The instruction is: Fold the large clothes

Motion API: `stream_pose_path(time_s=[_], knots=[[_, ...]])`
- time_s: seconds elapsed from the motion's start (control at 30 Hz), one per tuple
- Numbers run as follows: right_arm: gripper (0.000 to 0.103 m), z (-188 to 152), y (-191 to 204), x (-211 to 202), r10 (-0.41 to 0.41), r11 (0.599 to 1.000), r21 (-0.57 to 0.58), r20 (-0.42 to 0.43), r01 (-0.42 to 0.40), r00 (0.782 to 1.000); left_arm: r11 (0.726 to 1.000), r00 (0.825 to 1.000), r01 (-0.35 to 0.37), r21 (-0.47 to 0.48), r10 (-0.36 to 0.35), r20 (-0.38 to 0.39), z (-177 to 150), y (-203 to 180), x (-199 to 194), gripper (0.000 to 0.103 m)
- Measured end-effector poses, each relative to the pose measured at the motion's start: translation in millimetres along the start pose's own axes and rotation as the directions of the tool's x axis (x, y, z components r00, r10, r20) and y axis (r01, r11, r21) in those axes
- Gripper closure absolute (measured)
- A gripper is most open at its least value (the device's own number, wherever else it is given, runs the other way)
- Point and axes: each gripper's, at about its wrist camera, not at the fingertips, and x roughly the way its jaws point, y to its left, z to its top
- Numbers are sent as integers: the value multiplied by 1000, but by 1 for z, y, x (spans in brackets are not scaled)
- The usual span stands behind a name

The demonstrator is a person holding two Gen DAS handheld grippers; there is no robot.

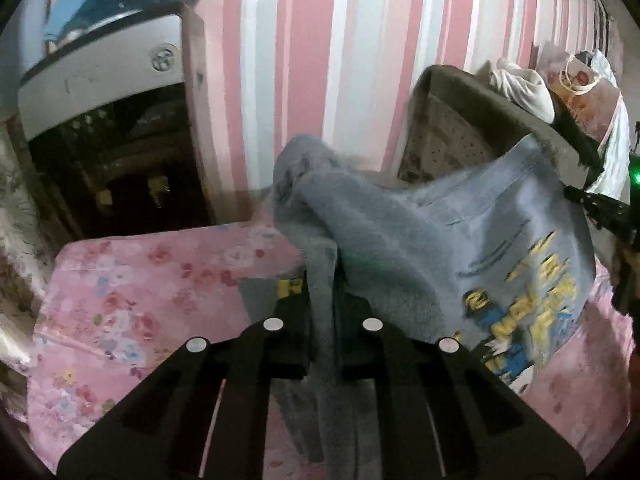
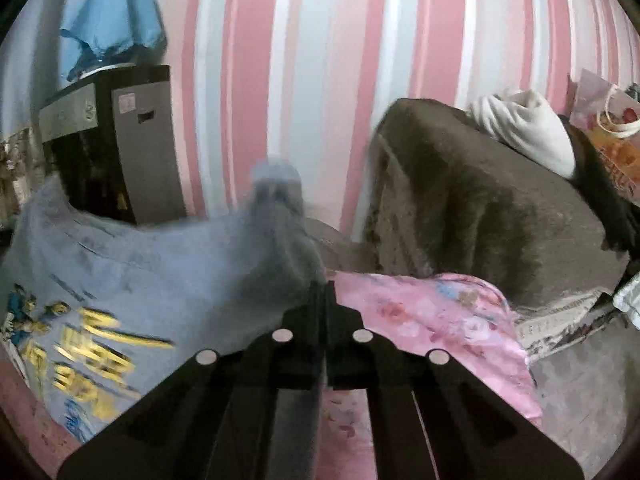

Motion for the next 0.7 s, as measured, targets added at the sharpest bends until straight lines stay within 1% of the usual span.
stream_pose_path(time_s=[0.03, 0.13, 0.17, 0.27, 0.37, 0.4, 0.47, 0.53, 0.57, 0.63, 0.7], knots=[[102, -3, -2, 9, -4, 1000, 4, -29, 4, 1000, 1000, 1000, -6, -6, 5, -19, -3, 4, 5, 95], [102, -18, -2, 42, -15, 1000, 18, -140, 18, 990, 997, 993, 0, -80, -9, -120, -22, 28, 36, 93], [102, -23, -2, 50, -16, 999, 26, -167, 21, 986, 994, 990, 10, -106, -25, -141, -30, 35, 45, 93], [102, -33, 0, 63, -22, 999, 41, -215, 31, 976, 989, 989, 36, -143, -56, -139, -41, 43, 50, 92], [102, -32, 3, 61, -30, 999, 18, -224, 35, 974, 994, 990, 6, -106, -21, -141, -38, 35, 46, 92], [101, -31, 2, 62, -27, 999, 18, -226, 32, 974, 996, 990, -6, -93, -7, -140, -36, 33, 45, 89], [100, -29, 2, 55, 7, 999, 38, -213, 2, 977, 996, 992, -39, -74, 29, -124, -28, 30, 40, 78], [97, -27, -1, 51, 37, 997, 68, -207, -23, 978, 996, 993, -62, -69, 54, -109, -20, 29, 39, 56], [95, -25, -4, 51, 83, 993, 100, -209, -63, 974, 995, 992, -68, -68, 60, -112, -14, 29, 41, 53], [90, -23, -9, 55, 101, 989, 126, -220, -74, 970, 996, 991, -59, -71, 50, -121, -5, 29, 48, 50], [89, -19, -9, 59, 122, 985, 147, -229, -90, 966, 995, 989, -53, -80, 41, -141, 4, 30, 58, 50]])
